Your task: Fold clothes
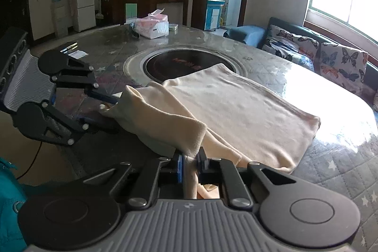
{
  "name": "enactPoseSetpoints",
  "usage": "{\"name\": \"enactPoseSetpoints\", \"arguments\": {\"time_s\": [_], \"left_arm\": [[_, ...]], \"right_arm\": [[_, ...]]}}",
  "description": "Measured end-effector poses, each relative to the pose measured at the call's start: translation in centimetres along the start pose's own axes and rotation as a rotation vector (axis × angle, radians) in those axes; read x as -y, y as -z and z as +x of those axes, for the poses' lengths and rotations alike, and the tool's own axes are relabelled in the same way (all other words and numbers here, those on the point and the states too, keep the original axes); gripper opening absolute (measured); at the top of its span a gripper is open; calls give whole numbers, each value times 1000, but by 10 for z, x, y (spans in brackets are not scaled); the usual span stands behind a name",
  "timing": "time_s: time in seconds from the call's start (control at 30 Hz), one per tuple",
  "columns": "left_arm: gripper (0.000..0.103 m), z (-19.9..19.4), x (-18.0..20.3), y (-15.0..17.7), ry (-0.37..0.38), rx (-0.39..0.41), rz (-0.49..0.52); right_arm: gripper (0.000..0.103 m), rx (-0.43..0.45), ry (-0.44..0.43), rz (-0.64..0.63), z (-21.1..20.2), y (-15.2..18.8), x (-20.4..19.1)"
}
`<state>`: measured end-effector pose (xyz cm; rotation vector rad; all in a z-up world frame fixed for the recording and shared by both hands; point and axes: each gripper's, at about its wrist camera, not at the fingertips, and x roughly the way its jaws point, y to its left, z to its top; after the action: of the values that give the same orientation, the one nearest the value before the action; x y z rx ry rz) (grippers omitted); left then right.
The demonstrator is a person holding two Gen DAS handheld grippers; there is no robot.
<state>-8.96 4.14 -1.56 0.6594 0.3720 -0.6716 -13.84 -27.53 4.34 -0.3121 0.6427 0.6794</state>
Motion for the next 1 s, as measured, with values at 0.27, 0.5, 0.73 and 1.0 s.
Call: {"name": "enactPoseSetpoints", "arguments": {"time_s": [0.27, 0.5, 0.73, 1.0], "left_arm": [[6, -22, -6, -8, -12, 45, -84], [6, -65, 1, -19, 18, 83, -129], [6, -108, 1, -29, 52, 105, -178], [6, -90, -15, -38, 18, 106, -197]], "right_arm": [[8, 50, 15, 15, -14, 1, -2], [8, 85, -11, 4, -51, 2, -11], [8, 86, -67, -57, -96, -1, -35], [8, 78, -57, -70, -95, -16, -30]]}}
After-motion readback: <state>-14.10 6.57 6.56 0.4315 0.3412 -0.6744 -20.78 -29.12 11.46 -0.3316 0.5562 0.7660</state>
